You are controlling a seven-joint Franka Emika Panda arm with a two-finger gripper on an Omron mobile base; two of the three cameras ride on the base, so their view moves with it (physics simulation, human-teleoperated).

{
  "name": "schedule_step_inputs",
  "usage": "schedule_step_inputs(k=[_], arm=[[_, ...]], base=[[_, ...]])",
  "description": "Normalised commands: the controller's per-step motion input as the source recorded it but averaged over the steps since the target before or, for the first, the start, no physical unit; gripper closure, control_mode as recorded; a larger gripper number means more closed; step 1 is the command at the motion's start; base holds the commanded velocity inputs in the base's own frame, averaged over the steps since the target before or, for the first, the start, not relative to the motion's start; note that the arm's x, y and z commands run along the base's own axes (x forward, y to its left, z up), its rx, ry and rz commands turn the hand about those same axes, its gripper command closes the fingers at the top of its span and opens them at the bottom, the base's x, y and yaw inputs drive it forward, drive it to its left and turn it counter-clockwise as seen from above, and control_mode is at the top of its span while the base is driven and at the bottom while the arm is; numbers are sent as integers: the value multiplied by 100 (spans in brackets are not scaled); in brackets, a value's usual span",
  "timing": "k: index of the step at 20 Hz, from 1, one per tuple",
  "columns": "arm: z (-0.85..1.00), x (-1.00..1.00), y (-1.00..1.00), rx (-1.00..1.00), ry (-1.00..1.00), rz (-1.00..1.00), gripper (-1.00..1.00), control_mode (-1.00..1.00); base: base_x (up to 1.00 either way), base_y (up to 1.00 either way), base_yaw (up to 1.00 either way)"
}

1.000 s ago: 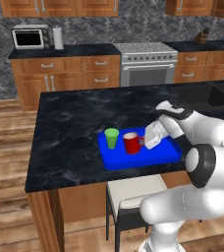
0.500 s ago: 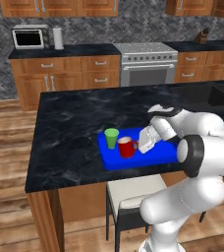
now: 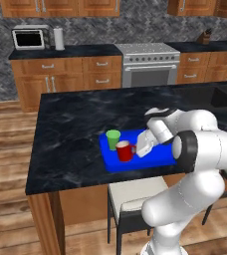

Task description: There is a tray on the dining counter. Grab the cup, mug, and pitcher and place them on the tray. The pitcher may be placed next to the tray if it cannot fit the tray.

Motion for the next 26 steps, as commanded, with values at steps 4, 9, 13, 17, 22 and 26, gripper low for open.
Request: schedule_step_inputs(k=[4, 9, 13, 17, 22, 26], arm=[[-12, 2, 13, 0, 0, 0, 100, -100], [-5, 6, 12, 0, 0, 1, 100, -100], [0, 14, 8, 0, 0, 0, 100, -100], [0, 17, 0, 0, 0, 0, 100, -100], [-7, 14, 0, 0, 0, 0, 100, -100], [-17, 16, 0, 0, 0, 0, 100, -100]], base=[[0, 0, 0], [0, 0, 0], [0, 0, 0], [0, 0, 0], [0, 0, 0], [0, 0, 0]])
